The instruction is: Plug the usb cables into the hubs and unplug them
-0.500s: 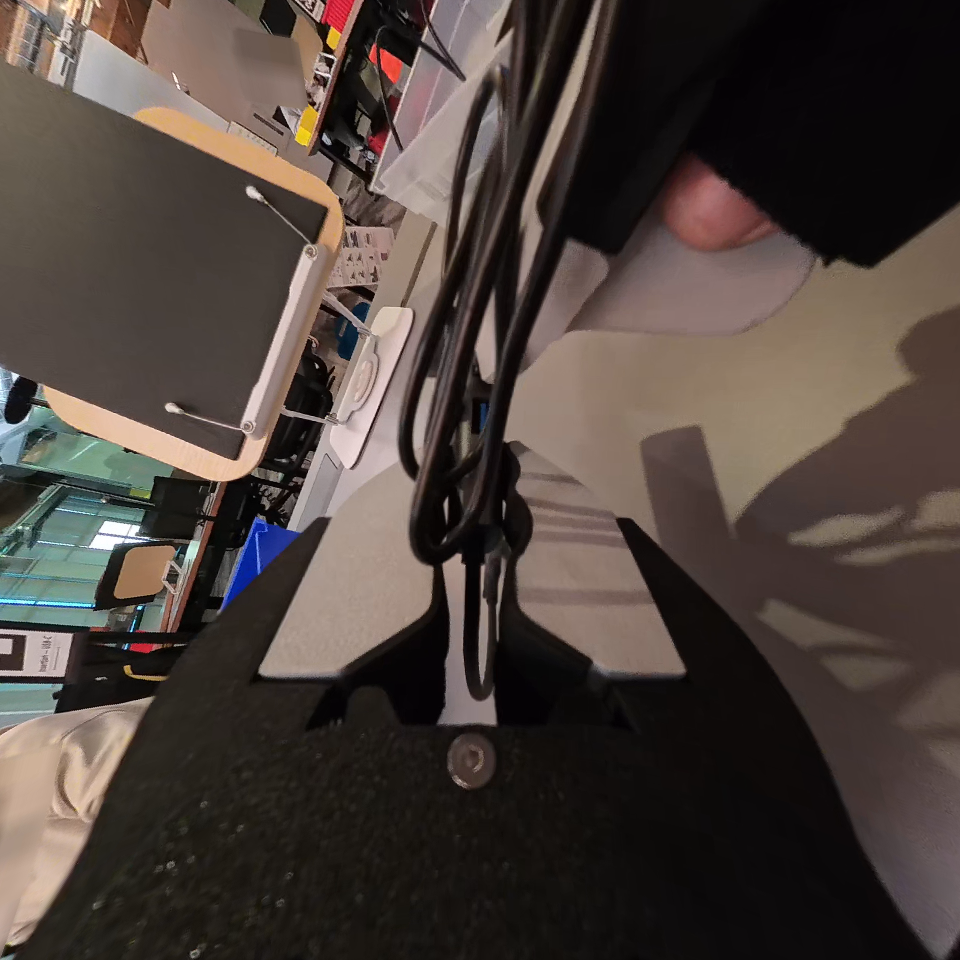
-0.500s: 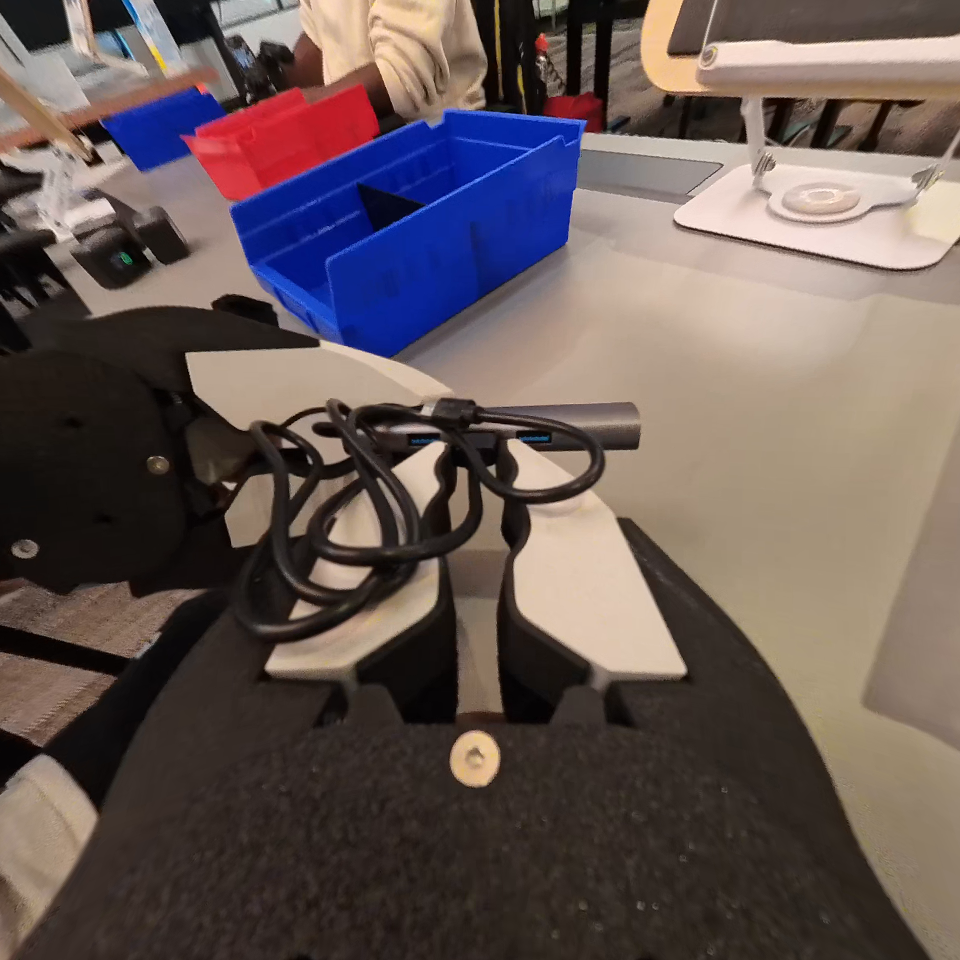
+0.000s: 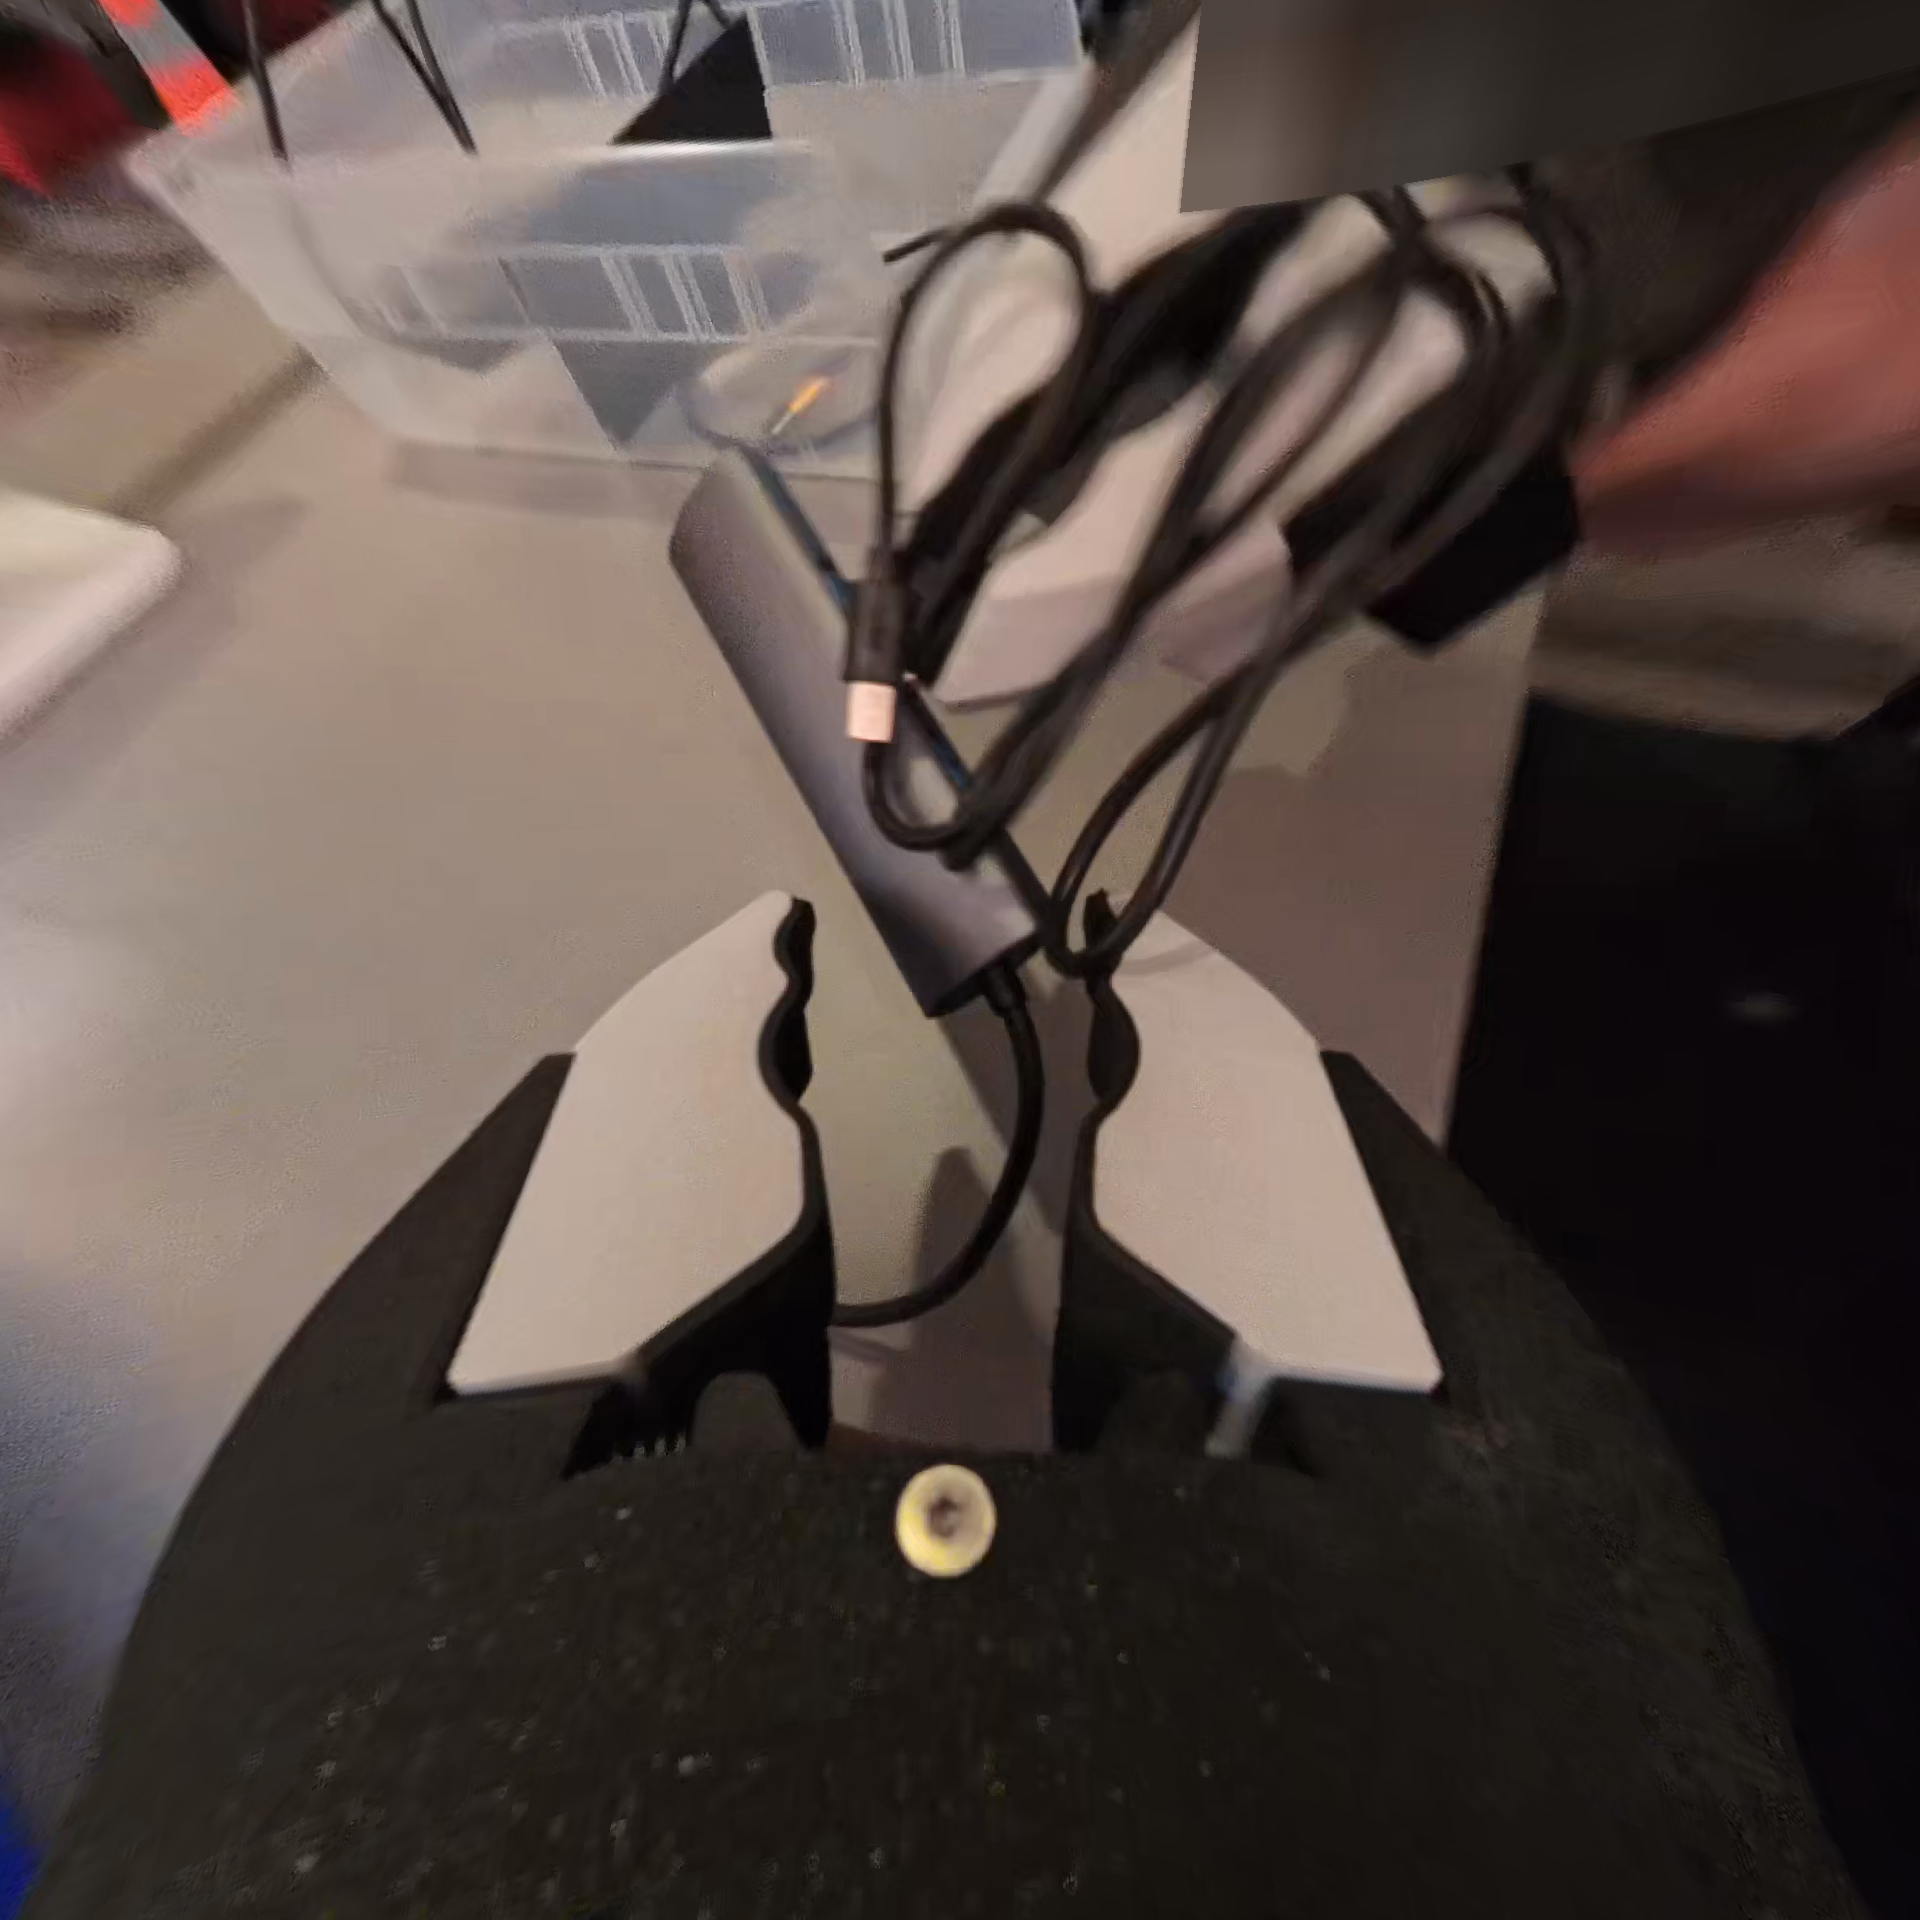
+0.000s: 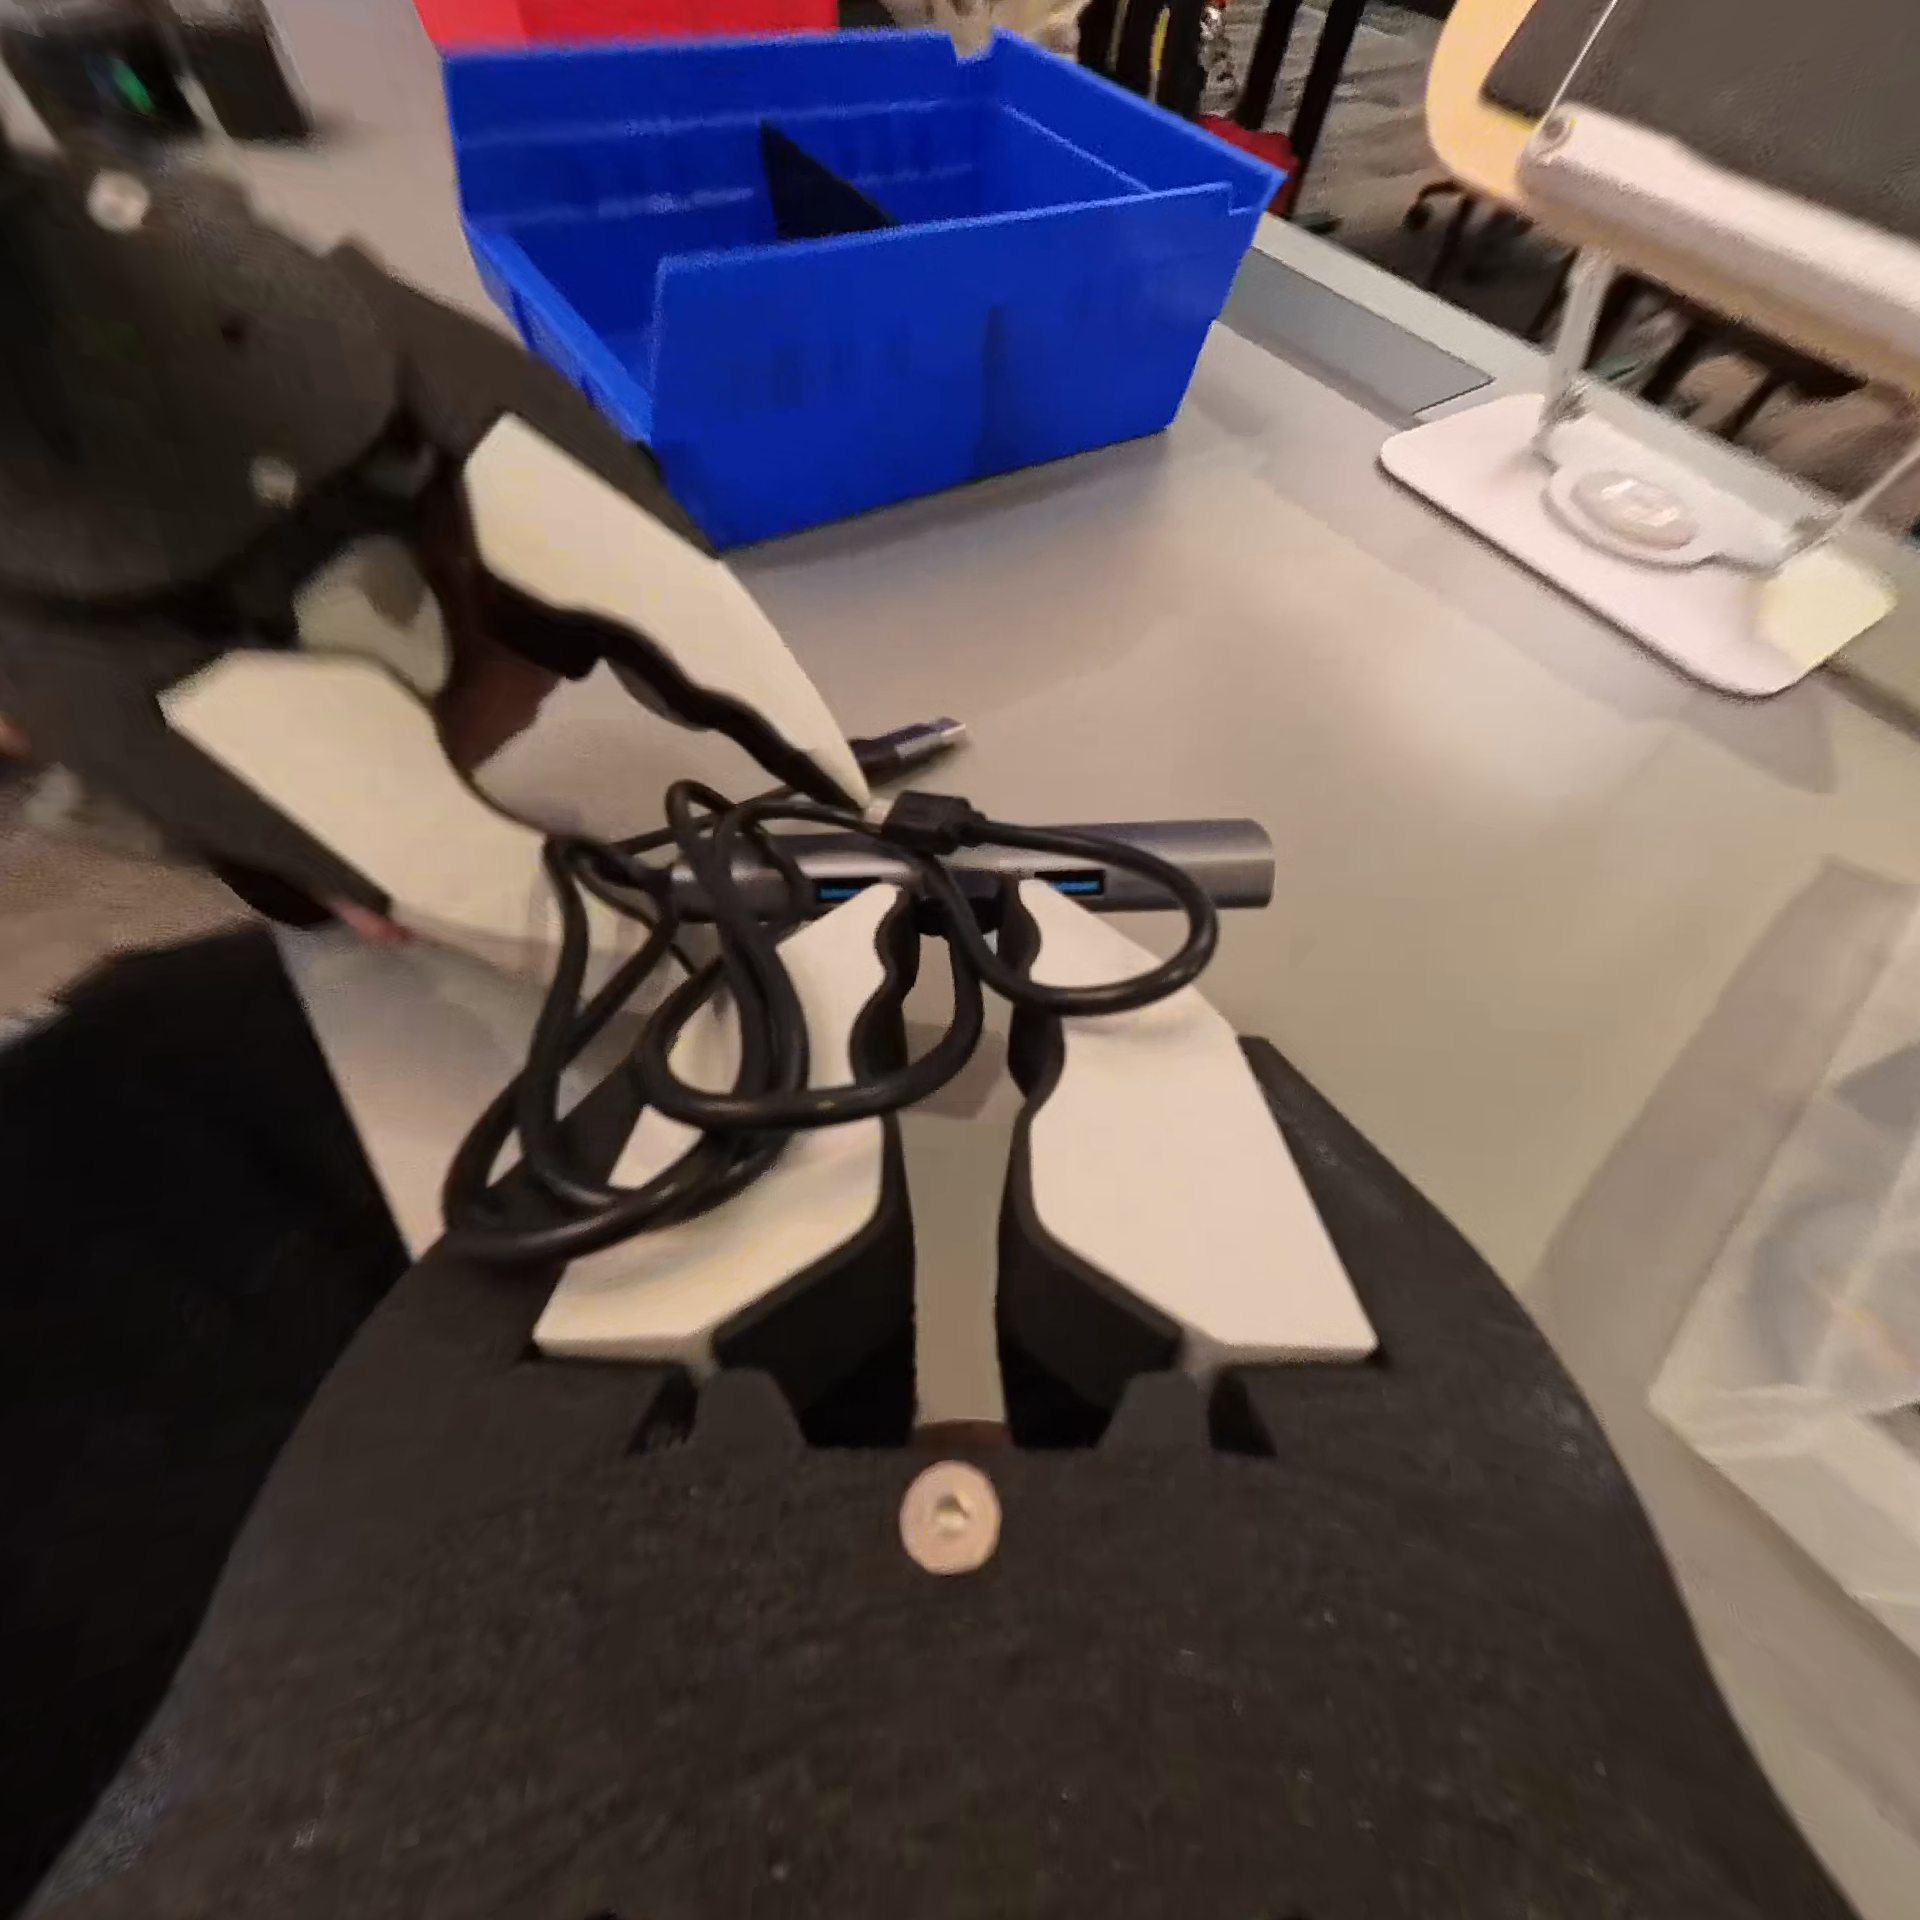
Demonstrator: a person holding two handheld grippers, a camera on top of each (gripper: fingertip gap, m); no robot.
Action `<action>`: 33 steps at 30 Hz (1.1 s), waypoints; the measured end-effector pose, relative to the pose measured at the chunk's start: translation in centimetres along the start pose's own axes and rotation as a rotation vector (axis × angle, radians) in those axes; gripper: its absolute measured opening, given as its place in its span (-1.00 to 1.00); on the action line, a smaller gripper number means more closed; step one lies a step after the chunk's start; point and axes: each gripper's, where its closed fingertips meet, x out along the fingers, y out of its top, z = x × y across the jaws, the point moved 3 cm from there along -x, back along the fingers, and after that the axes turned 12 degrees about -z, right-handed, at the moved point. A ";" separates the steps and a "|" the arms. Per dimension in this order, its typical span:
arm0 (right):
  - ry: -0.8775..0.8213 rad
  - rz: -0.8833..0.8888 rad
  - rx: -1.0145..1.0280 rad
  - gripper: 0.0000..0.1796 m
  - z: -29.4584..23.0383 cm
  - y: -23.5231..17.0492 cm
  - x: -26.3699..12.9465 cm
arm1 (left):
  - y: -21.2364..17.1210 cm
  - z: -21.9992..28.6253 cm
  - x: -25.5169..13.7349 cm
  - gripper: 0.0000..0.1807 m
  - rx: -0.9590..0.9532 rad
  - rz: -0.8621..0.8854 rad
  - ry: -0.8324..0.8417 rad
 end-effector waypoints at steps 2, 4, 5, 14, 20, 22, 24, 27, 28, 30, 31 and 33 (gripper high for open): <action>-0.043 0.001 -0.060 -0.84 -0.4 0.1 0.0 | 0.3 -0.2 -0.1 -0.44 -0.173 0.055 -0.167; -0.026 0.048 -0.066 -0.84 -1.1 0.6 -0.2 | 0.4 -0.2 -0.1 -0.45 -0.268 0.089 -0.291; -0.032 0.061 -0.072 -0.84 -1.2 0.8 -0.3 | 0.4 0.1 -0.1 -0.48 -0.291 0.094 -0.346; -0.151 0.018 -0.225 -0.83 -1.4 0.3 0.4 | -0.3 -0.6 1.2 -0.62 -0.404 0.001 -0.254; -0.191 0.045 -0.062 -0.84 -0.6 0.1 0.3 | 0.0 -2.2 0.7 -0.63 -0.449 0.003 -0.126; -0.262 0.143 -0.038 -0.84 0.4 0.9 -2.0 | -3.3 -6.5 -0.2 -0.63 -0.581 -0.043 0.054; -0.242 0.203 -0.005 -0.84 1.2 1.2 -4.0 | -3.3 -8.3 -2.8 -0.63 -0.596 0.052 0.072; -0.174 0.150 0.016 -0.84 2.3 0.0 -3.6 | -0.1 -5.8 -3.2 -0.63 -0.375 0.071 0.104; -0.177 0.111 0.038 -0.84 3.0 -0.4 -3.3 | -0.2 -5.4 -2.6 -0.63 -0.351 0.046 0.110; -0.143 0.066 0.099 -0.84 4.2 -0.9 -3.3 | -0.8 -4.9 -1.6 -0.63 -0.353 0.031 0.070; -0.154 0.096 0.118 -0.84 4.9 -0.8 -3.9 | -1.0 -4.6 -1.4 -0.63 -0.374 0.044 0.023; -0.155 0.073 0.142 -0.84 6.1 -0.8 -4.8 | -1.2 -4.4 -1.1 -0.63 -0.395 0.050 -0.030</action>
